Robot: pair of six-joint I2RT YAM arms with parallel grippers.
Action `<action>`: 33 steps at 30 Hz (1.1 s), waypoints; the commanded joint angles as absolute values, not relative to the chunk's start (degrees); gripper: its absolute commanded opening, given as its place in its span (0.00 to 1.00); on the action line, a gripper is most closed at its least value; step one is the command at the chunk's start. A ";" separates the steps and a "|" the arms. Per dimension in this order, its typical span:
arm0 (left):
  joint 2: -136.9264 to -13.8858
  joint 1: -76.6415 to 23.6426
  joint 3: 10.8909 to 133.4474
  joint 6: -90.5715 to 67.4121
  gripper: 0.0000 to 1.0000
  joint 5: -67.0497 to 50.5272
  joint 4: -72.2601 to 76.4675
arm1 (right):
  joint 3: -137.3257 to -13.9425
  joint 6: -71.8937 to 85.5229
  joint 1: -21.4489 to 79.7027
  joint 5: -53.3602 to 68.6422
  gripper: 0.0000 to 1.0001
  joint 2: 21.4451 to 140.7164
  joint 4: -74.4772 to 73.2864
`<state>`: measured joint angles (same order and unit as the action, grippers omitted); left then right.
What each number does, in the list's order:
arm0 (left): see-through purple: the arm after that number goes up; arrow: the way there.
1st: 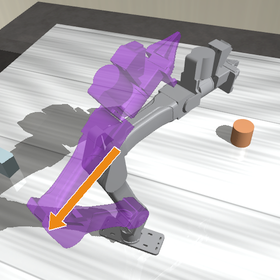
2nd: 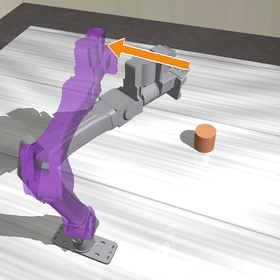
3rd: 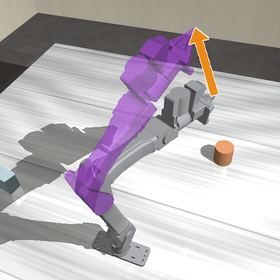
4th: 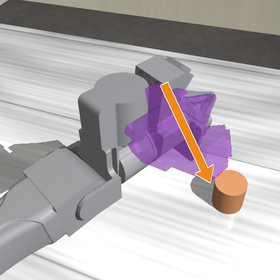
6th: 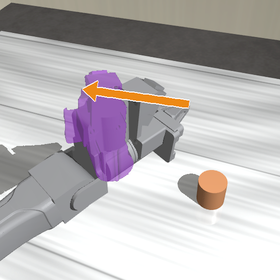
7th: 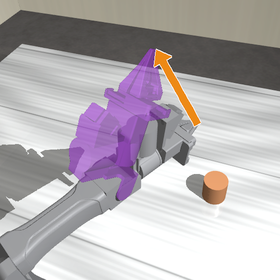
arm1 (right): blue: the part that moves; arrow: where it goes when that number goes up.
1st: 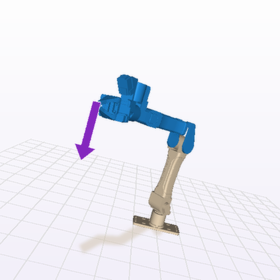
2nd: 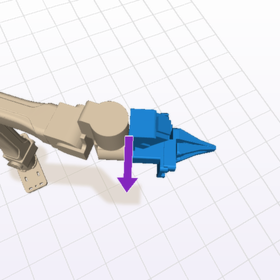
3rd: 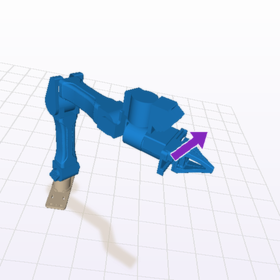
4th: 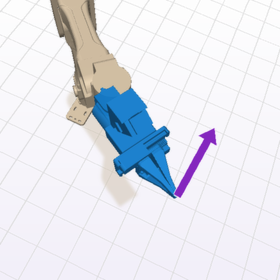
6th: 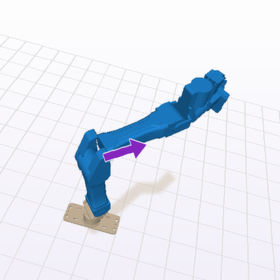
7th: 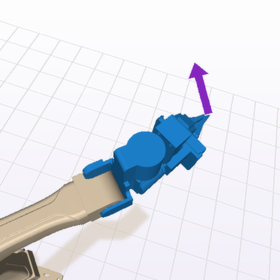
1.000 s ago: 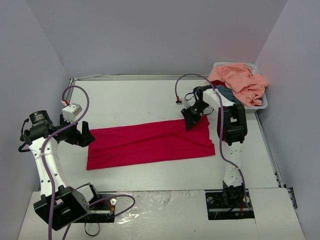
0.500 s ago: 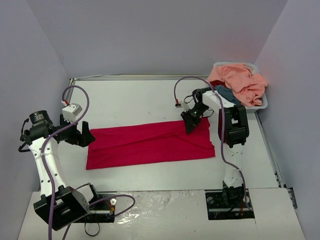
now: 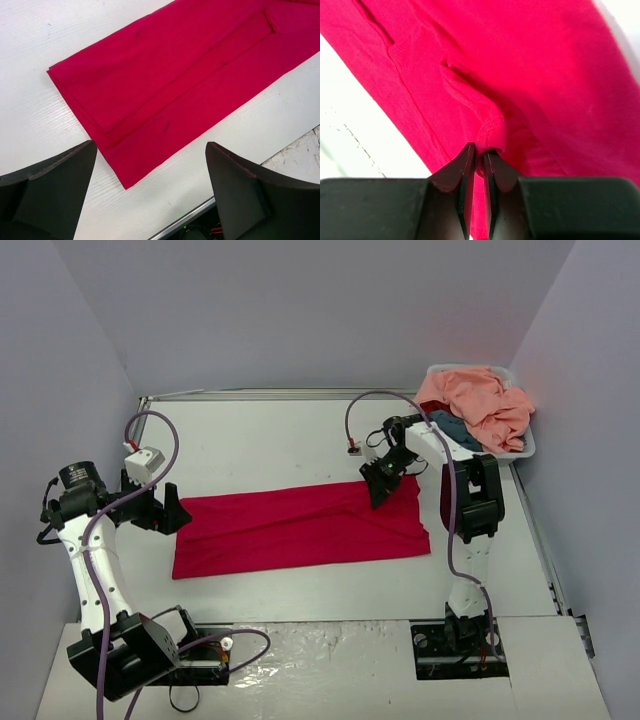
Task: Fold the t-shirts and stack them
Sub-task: Fold the other side of the tshirt into a rectangle
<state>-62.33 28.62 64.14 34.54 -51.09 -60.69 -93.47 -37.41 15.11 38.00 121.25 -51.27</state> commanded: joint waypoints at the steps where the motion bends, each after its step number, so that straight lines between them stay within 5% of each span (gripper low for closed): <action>1: -61.44 29.00 64.51 35.95 0.90 -53.17 -62.40 | -92.11 -38.05 15.82 38.67 0.09 118.04 -54.40; 33: -61.79 28.92 64.25 36.39 0.91 -53.44 -62.40 | -85.34 -37.09 22.24 38.58 0.11 113.64 -53.26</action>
<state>-62.33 28.62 64.14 35.38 -51.51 -61.23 -86.06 -37.36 21.52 37.98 116.92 -51.03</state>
